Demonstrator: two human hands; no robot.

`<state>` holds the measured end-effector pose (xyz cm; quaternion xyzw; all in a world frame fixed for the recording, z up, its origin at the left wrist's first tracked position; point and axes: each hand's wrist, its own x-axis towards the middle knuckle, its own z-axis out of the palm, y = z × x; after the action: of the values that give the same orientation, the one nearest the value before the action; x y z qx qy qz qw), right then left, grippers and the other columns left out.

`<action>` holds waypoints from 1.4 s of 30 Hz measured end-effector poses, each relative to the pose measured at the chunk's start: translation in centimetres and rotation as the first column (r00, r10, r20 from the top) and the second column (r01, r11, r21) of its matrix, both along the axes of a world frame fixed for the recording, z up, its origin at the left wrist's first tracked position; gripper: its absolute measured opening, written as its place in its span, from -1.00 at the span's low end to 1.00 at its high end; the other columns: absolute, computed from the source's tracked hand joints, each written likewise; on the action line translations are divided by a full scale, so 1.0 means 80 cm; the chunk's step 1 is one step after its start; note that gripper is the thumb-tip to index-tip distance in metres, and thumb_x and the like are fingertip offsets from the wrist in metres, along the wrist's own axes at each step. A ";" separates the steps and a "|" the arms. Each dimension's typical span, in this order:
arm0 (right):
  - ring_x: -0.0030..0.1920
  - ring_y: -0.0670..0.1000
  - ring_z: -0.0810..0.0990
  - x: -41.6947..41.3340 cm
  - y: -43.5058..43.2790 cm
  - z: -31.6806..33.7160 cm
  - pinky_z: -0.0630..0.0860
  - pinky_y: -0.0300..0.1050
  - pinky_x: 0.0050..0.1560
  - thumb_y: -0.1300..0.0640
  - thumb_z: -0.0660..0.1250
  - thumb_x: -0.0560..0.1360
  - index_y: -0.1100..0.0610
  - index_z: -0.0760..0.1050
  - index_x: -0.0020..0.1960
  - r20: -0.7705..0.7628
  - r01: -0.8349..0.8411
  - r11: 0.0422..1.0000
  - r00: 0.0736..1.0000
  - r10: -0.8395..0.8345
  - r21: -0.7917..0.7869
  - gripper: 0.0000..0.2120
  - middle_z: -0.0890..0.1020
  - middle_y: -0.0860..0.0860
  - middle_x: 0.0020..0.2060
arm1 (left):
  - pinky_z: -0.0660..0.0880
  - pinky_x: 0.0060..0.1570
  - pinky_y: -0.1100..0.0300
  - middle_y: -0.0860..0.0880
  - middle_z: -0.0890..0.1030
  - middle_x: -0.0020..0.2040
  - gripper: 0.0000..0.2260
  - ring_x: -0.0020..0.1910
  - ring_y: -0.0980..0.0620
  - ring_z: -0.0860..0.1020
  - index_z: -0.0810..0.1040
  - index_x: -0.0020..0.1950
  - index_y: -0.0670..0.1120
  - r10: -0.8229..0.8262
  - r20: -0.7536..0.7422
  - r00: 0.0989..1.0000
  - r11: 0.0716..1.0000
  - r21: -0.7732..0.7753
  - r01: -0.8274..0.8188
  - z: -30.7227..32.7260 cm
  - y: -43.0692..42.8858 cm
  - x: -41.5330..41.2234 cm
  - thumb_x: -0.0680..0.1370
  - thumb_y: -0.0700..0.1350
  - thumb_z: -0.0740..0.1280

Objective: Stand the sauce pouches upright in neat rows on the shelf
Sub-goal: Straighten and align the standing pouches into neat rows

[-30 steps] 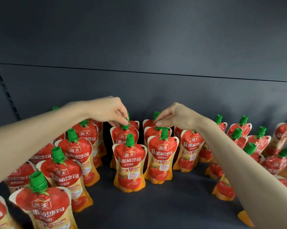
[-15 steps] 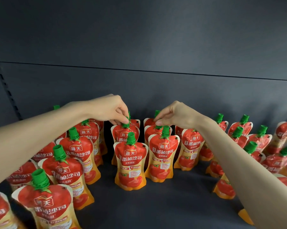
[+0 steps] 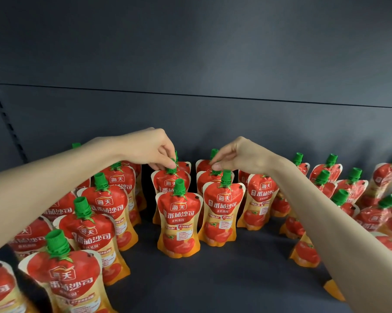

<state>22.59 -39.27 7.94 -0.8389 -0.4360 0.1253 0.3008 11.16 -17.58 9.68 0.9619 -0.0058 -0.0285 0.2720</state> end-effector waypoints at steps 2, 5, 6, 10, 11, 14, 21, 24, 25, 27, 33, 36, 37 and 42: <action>-0.04 -0.11 0.65 0.000 0.000 0.000 0.56 -0.18 0.09 0.08 0.39 0.47 0.09 0.65 0.02 -0.010 0.011 1.000 1.000 -0.011 0.001 -0.83 0.69 -0.04 -0.08 | 0.61 -0.06 0.19 0.00 0.71 -0.17 -0.86 -0.18 0.14 0.67 0.65 -0.02 -0.14 -0.004 -0.009 1.000 1.000 0.007 0.004 0.001 0.000 0.000 0.47 -0.12 0.41; 0.00 -0.06 0.64 -0.003 0.001 0.001 0.57 -0.16 0.09 0.06 0.36 0.48 0.12 0.64 0.04 -0.012 0.038 0.999 0.999 -0.038 0.011 -0.80 0.68 0.02 -0.02 | 0.60 -0.04 0.23 0.04 0.70 -0.14 -0.84 -0.16 0.18 0.66 0.64 0.01 -0.11 -0.007 -0.018 1.000 1.000 0.021 0.008 0.003 0.001 -0.001 0.47 -0.09 0.41; 0.00 -0.04 0.64 -0.003 0.001 0.000 0.57 -0.13 0.11 0.05 0.36 0.48 0.12 0.64 0.03 -0.010 0.047 0.999 0.999 -0.047 0.020 -0.80 0.68 0.03 -0.02 | 0.59 -0.03 0.24 0.05 0.70 -0.12 -0.82 -0.15 0.19 0.65 0.64 0.02 -0.10 -0.008 -0.016 1.000 0.999 0.031 0.008 0.003 0.002 -0.001 0.47 -0.07 0.40; -0.01 -0.08 0.63 -0.009 -0.003 -0.002 0.54 -0.10 0.17 0.02 0.35 0.49 0.08 0.64 0.00 0.002 0.086 0.995 0.996 -0.087 0.058 -0.81 0.68 -0.02 -0.05 | 0.55 0.06 0.21 0.10 0.67 -0.06 -0.80 -0.07 0.19 0.62 0.64 0.03 0.00 -0.015 0.048 0.999 0.990 0.141 0.008 0.006 0.002 -0.001 0.48 0.05 0.36; -0.02 -0.09 0.63 -0.013 -0.006 -0.003 0.53 -0.11 0.16 0.01 0.34 0.50 0.09 0.64 0.01 0.013 0.100 0.992 0.995 -0.101 0.078 -0.81 0.67 -0.02 -0.05 | 0.53 0.07 0.23 0.12 0.67 -0.06 -0.80 -0.06 0.21 0.61 0.64 0.02 0.01 -0.015 0.083 0.996 0.987 0.160 0.001 0.006 0.001 -0.002 0.48 0.06 0.36; -0.02 -0.10 0.62 -0.027 -0.017 -0.008 0.52 -0.16 0.13 -0.01 0.31 0.51 0.11 0.62 0.04 0.064 0.137 0.975 0.987 -0.150 0.174 -0.76 0.66 -0.04 -0.06 | 0.46 -0.01 0.34 0.15 0.65 -0.08 -0.81 -0.07 0.27 0.57 0.64 -0.01 0.02 0.002 0.216 0.976 0.986 0.161 -0.038 0.012 -0.007 -0.012 0.48 0.07 0.35; 0.17 -0.08 0.50 -0.062 -0.053 -0.046 0.45 -0.25 0.11 0.01 0.43 0.42 0.13 0.43 0.29 0.002 0.221 0.924 0.972 -0.233 0.312 -0.51 0.53 -0.07 0.11 | 0.51 0.03 0.22 0.10 0.62 -0.01 -0.76 -0.01 0.19 0.56 0.58 0.06 0.01 0.026 0.208 0.978 0.981 0.184 -0.065 0.011 -0.052 -0.061 0.45 0.07 0.38; 0.31 0.01 0.42 -0.072 -0.065 -0.073 0.41 -0.10 0.28 0.06 0.49 0.37 0.15 0.30 0.39 -0.096 0.273 0.893 0.962 -0.256 0.357 -0.33 0.46 0.01 0.30 | 0.45 0.12 0.16 0.03 0.54 0.17 -0.59 0.15 0.08 0.50 0.47 0.24 -0.03 0.097 0.188 0.977 0.967 0.213 -0.137 -0.004 -0.081 -0.080 0.45 0.06 0.40; 0.33 0.02 0.40 -0.075 -0.067 -0.082 0.40 -0.10 0.30 0.08 0.50 0.36 0.16 0.26 0.41 -0.133 0.287 0.883 0.958 -0.255 0.372 -0.29 0.42 0.03 0.34 | 0.43 0.16 0.14 0.00 0.50 0.23 -0.53 0.20 0.04 0.47 0.42 0.30 -0.04 0.149 0.206 0.967 0.965 0.182 -0.188 -0.010 -0.091 -0.086 0.44 0.06 0.41; 0.30 -0.02 0.40 -0.086 -0.070 -0.098 0.41 -0.25 0.20 0.13 0.50 0.36 0.17 0.21 0.43 -0.206 0.301 0.860 0.950 -0.234 0.413 -0.25 0.41 0.02 0.34 | 0.40 0.24 0.09 -0.05 0.40 0.34 -0.40 0.30 -0.01 0.39 0.31 0.39 -0.06 0.279 0.256 0.925 0.953 0.048 -0.301 -0.028 -0.112 -0.097 0.42 0.04 0.43; 0.02 -0.16 0.51 -0.110 -0.063 -0.144 0.48 -0.40 -0.11 0.20 0.49 0.38 0.08 0.30 0.19 -0.321 0.361 0.798 0.921 -0.223 0.482 -0.50 0.51 -0.12 0.01 | 0.28 0.32 0.13 -0.06 0.30 0.34 -0.24 0.35 -0.01 0.29 0.17 0.44 -0.08 0.697 0.406 0.591 0.714 -0.473 -0.516 -0.129 -0.170 -0.116 0.36 -0.04 0.50; -0.10 -0.22 0.51 -0.110 -0.056 -0.163 0.48 -0.45 -0.22 0.17 0.47 0.40 0.12 0.32 0.13 -0.335 0.397 0.795 0.906 -0.259 0.458 -0.58 0.51 -0.16 -0.06 | 0.26 0.38 -0.01 -0.13 0.25 0.40 -0.19 0.42 -0.08 0.23 0.11 0.47 -0.14 0.806 0.309 0.505 0.578 -0.595 -0.559 -0.176 -0.176 -0.113 0.37 -0.02 0.50; -0.08 -0.19 0.52 -0.109 -0.053 -0.169 0.48 -0.42 -0.18 0.15 0.47 0.40 0.17 0.33 0.17 -0.355 0.422 0.789 0.893 -0.277 0.446 -0.56 0.53 -0.11 -0.03 | 0.25 0.38 0.00 -0.15 0.25 0.42 -0.18 0.43 -0.09 0.23 0.10 0.47 -0.16 0.829 0.264 0.493 0.539 -0.611 -0.580 -0.188 -0.176 -0.109 0.38 -0.03 0.50; 0.03 -0.02 0.59 -0.107 -0.037 -0.202 0.55 -0.20 -0.04 0.16 0.47 0.40 0.22 0.36 0.17 -0.437 0.511 0.743 0.840 -0.323 0.433 -0.56 0.59 0.02 0.04 | 0.38 0.26 0.01 -0.16 0.39 0.29 -0.29 0.32 -0.11 0.37 0.25 0.38 -0.19 0.860 0.189 0.475 0.473 -0.647 -0.598 -0.235 -0.181 -0.091 0.35 -0.08 0.52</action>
<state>14.03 -42.26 -8.25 -0.7644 -0.1936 0.0674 0.6113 3.91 -32.04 -9.09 0.7283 0.3465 0.3439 0.4808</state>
